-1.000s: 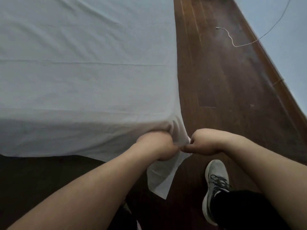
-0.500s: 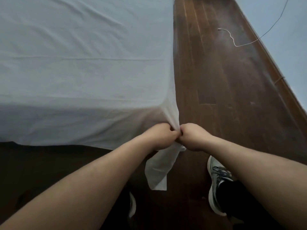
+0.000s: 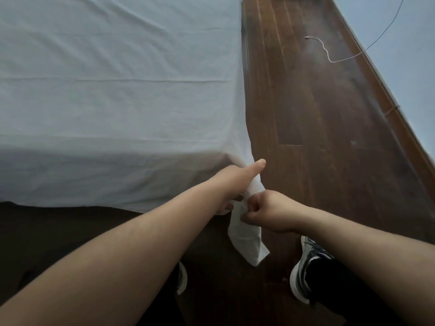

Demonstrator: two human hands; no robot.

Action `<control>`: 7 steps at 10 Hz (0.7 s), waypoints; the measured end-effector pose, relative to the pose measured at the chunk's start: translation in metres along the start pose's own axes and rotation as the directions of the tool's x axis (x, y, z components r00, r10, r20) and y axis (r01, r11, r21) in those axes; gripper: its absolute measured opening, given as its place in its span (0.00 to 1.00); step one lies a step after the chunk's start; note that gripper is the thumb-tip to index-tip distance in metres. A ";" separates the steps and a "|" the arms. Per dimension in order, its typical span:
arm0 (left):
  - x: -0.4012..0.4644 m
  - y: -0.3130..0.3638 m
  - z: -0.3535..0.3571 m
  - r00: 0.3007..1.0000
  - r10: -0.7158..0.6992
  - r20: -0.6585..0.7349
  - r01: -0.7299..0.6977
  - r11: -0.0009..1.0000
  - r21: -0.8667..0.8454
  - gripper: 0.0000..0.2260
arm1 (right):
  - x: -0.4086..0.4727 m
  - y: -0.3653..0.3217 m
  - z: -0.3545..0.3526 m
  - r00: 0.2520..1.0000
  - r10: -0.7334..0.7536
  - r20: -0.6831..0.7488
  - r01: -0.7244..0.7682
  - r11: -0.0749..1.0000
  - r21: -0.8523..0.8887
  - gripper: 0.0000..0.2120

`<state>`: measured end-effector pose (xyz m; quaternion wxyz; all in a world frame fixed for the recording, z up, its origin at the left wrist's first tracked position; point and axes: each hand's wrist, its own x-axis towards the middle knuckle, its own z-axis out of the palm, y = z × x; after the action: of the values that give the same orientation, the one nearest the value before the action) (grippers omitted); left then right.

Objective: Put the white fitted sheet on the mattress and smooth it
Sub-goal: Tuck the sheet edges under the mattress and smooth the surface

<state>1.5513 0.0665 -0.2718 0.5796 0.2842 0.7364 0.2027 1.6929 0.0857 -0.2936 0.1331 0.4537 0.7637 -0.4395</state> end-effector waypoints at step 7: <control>0.005 0.006 -0.014 0.987 0.139 -0.076 -0.114 0.958 0.264 0.17 | 0.046 0.018 -0.008 0.962 0.038 -0.271 -0.101 0.969 -0.224 0.16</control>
<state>1.5384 0.0748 -0.2683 0.4883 0.3942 0.7630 0.1546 1.6832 0.1224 -0.3262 0.0985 0.5159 0.8049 -0.2762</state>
